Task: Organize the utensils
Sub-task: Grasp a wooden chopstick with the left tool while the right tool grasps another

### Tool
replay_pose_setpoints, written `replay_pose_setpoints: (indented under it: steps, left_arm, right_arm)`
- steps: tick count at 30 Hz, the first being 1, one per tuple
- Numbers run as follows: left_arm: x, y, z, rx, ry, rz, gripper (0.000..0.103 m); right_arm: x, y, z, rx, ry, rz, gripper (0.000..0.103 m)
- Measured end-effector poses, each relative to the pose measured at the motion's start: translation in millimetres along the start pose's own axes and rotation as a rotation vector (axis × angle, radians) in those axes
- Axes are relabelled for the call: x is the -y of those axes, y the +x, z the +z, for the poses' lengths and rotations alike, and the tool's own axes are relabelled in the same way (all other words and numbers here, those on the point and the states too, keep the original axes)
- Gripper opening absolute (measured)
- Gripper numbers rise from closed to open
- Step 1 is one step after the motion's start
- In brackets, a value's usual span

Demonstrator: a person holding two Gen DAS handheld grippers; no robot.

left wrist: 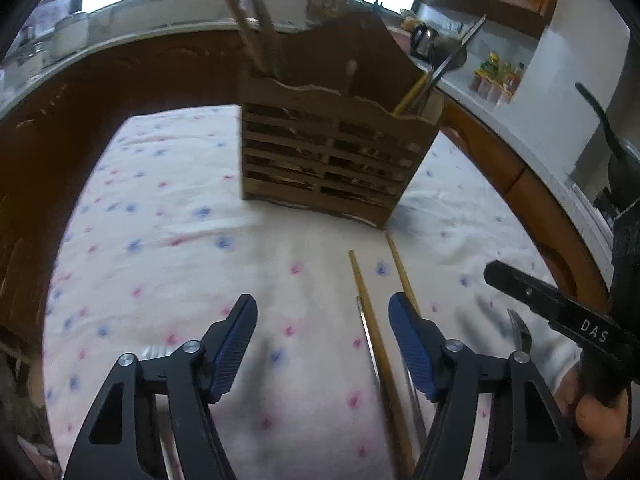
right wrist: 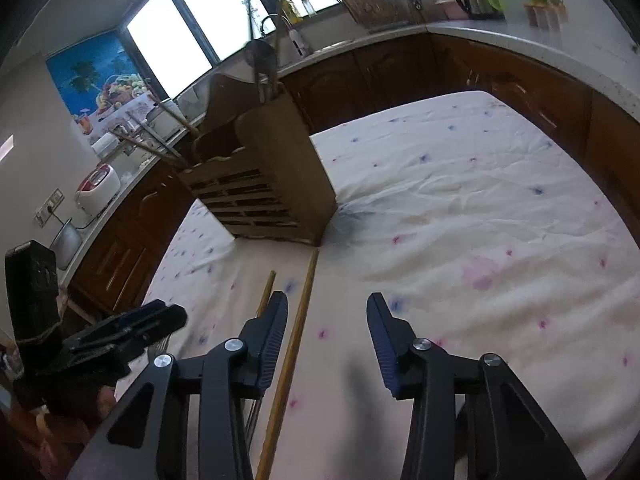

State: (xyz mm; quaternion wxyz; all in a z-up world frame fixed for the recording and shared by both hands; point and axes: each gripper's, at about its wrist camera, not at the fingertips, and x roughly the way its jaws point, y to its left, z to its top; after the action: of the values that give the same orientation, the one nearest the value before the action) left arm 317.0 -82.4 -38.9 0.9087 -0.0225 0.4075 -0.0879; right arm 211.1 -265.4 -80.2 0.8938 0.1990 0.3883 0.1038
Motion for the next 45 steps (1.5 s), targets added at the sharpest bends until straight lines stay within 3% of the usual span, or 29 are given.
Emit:
replay_pose_setpoints:
  steps: [2,6,10,12,16,23,26,30,31,33,39,45]
  left_arm:
    - [6,18,8,-0.026,0.026,-0.005,0.060]
    - [18,53,21,-0.068,0.067,0.013,0.052]
    - [24,83,25,-0.125,0.102,0.029,0.028]
    - [27,86,24,-0.107,0.150,0.055,0.023]
    - [22,85,20,-0.118,0.185,0.025,0.009]
    - [-2,77,10,-0.140,0.143,-0.008,0.011]
    - [-9,79,10,-0.149,0.096,-0.029,0.019]
    - [-6,80,12,-0.145,0.082,-0.009,0.019]
    - [-7,79,11,-0.138,0.092,0.001,0.019]
    - [0,86,13,-0.123,0.125,0.043,0.012]
    - [3,86,13,-0.117,0.095,0.032,0.008]
    - [-2,45,2,-0.080,0.047,-0.027,0.005]
  right_arm:
    - [2,5,4,-0.007,0.004,0.002,0.037]
    - [5,15,10,-0.020,0.007,-0.003,0.036]
    - [5,24,13,-0.035,0.002,-0.001,0.036]
    - [3,28,14,-0.044,-0.009,-0.002,0.036]
    - [-4,39,16,-0.065,-0.041,-0.004,0.036]
    - [-19,69,19,-0.114,-0.111,-0.029,0.036]
    - [-29,84,21,-0.138,-0.165,-0.062,0.033]
    - [-45,95,24,-0.154,-0.269,-0.127,0.034]
    - [-48,97,23,-0.156,-0.300,-0.151,0.031]
    - [-50,96,21,-0.152,-0.339,-0.193,0.015]
    - [-36,82,16,-0.156,-0.250,-0.113,0.005]
    - [-30,49,9,-0.117,-0.149,-0.012,0.004]
